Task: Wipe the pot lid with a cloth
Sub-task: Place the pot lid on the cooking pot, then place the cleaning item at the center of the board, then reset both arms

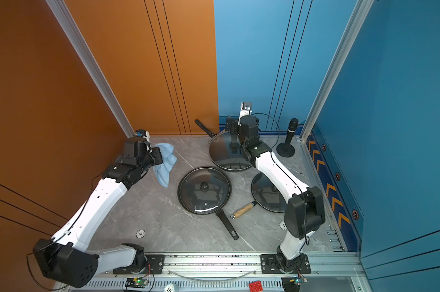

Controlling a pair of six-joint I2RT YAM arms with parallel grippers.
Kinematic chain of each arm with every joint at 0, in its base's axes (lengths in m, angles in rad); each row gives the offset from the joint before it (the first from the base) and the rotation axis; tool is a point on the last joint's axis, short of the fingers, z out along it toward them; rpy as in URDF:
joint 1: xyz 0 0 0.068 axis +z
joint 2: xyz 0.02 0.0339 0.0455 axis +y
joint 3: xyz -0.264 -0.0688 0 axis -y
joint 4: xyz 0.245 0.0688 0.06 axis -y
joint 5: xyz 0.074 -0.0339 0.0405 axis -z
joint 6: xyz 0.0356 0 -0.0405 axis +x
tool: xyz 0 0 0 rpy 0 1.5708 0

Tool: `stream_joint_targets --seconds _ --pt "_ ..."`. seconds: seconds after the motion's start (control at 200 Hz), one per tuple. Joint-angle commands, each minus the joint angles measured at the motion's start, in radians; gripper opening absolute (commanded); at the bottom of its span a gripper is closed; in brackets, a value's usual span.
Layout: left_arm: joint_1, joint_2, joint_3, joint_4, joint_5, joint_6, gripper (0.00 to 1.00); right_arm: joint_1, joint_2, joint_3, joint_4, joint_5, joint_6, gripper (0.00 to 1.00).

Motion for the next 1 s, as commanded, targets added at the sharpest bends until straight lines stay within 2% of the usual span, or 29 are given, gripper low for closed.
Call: stream_joint_targets --seconds 0.0,0.06,0.15,0.185,0.195,0.21,0.22,0.27,0.435,0.566,0.706,0.851,0.996 --pt "0.037 0.047 -0.04 0.004 0.093 -0.008 0.0 0.014 -0.082 -0.098 -0.073 0.087 -0.041 1.0" --pt "0.064 0.084 -0.058 0.005 0.141 -0.019 0.0 0.019 -0.147 -0.147 -0.09 0.119 -0.047 1.0" --pt "0.101 0.155 -0.06 -0.042 0.207 -0.079 0.29 0.022 -0.233 -0.211 -0.118 0.17 -0.049 1.0" --pt "0.113 0.184 -0.055 -0.068 0.24 -0.102 0.64 0.022 -0.264 -0.234 -0.124 0.19 -0.049 1.0" --pt "0.116 0.192 -0.052 -0.073 0.253 -0.106 0.69 0.022 -0.271 -0.242 -0.126 0.194 -0.051 1.0" --pt "0.118 0.202 -0.05 -0.082 0.27 -0.11 0.93 0.022 -0.282 -0.251 -0.128 0.203 -0.049 1.0" --pt "0.12 0.207 -0.047 -0.086 0.282 -0.115 1.0 0.022 -0.29 -0.258 -0.13 0.209 -0.05 1.0" --pt "0.12 0.222 -0.043 -0.106 0.305 -0.135 0.98 0.021 -0.325 -0.283 -0.139 0.236 -0.05 1.0" --pt "0.112 0.162 -0.036 -0.156 0.198 -0.172 0.98 0.015 -0.384 -0.33 -0.157 0.288 -0.043 1.0" --pt "0.109 0.091 -0.013 -0.216 0.125 -0.158 0.98 0.01 -0.379 -0.327 -0.157 0.296 -0.043 1.0" --pt "0.108 -0.007 -0.018 -0.205 0.123 -0.112 0.98 0.004 -0.358 -0.322 -0.15 0.295 -0.042 1.0" --pt "0.114 -0.12 -0.111 -0.019 0.073 -0.011 0.98 -0.024 -0.358 -0.344 -0.152 0.301 -0.018 1.0" --pt "0.173 -0.173 -0.33 0.336 0.004 0.052 0.98 -0.069 -0.406 -0.404 -0.192 0.314 0.02 1.0"
